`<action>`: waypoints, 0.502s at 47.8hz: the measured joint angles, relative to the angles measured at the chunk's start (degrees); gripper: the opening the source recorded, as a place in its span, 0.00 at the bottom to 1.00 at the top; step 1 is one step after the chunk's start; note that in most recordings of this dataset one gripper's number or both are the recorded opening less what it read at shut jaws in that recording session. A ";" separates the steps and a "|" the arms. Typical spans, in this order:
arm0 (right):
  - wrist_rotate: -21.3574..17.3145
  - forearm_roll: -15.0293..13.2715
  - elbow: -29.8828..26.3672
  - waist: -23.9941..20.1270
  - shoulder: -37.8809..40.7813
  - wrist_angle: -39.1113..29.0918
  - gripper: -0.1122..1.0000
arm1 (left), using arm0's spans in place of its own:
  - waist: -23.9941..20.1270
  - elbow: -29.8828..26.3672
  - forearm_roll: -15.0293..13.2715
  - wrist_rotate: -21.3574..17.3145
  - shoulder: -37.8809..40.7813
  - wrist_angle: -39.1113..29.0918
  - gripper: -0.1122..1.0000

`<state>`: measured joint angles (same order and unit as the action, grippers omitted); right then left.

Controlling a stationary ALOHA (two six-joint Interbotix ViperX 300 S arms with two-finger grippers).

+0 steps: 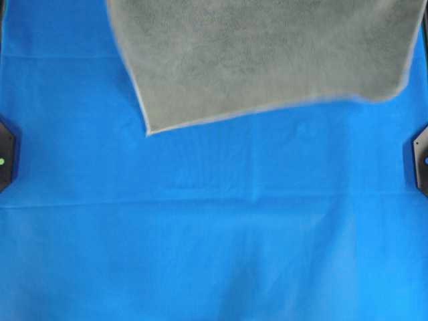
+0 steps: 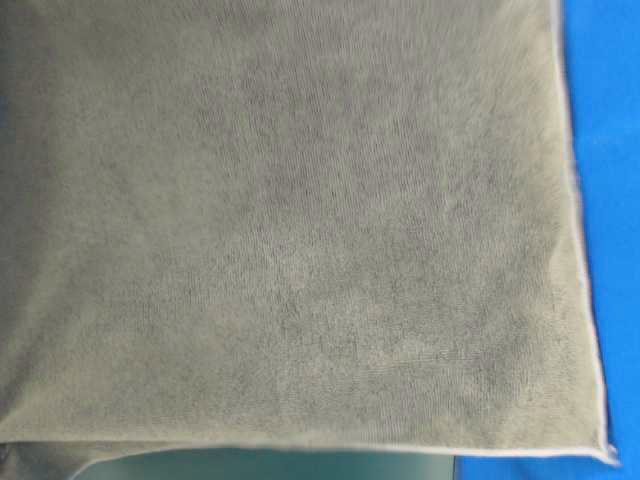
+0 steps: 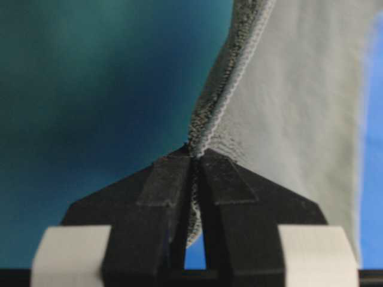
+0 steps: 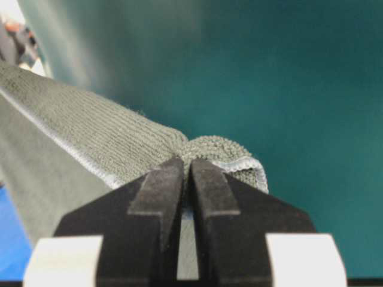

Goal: Fold a large towel.
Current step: 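Lift the towel high with both grippers and shake it open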

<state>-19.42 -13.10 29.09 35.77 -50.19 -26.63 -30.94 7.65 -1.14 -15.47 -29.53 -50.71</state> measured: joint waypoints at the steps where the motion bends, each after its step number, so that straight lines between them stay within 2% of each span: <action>1: 0.00 0.62 -0.09 -0.35 -0.35 -0.97 0.14 | 0.70 -0.35 -0.09 0.18 0.00 -1.67 0.11; 7: 0.00 5.80 -1.32 -4.13 -2.99 -6.86 0.14 | 5.89 -1.49 -0.26 2.90 -0.97 -9.49 0.11; 14: 0.00 14.24 -3.08 -11.69 -5.01 -11.69 0.14 | 14.24 -2.99 -0.44 10.63 -2.72 -17.23 0.11; 16: 0.00 16.44 -3.34 -14.33 -5.19 -11.87 0.14 | 17.23 -3.69 -0.35 13.89 -2.99 -19.25 0.11; 20: 0.09 19.69 -3.78 -19.42 -5.27 -11.16 0.14 | 22.68 -5.01 -0.35 16.96 -3.25 -22.06 0.11; 24: 0.09 20.83 -3.69 -24.79 -5.19 -8.70 0.14 | 28.56 -7.03 -0.35 20.21 -2.90 -24.96 0.11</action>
<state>-19.34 7.73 25.40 10.99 -55.37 -35.33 -2.37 0.62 -1.49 4.75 -32.43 -75.67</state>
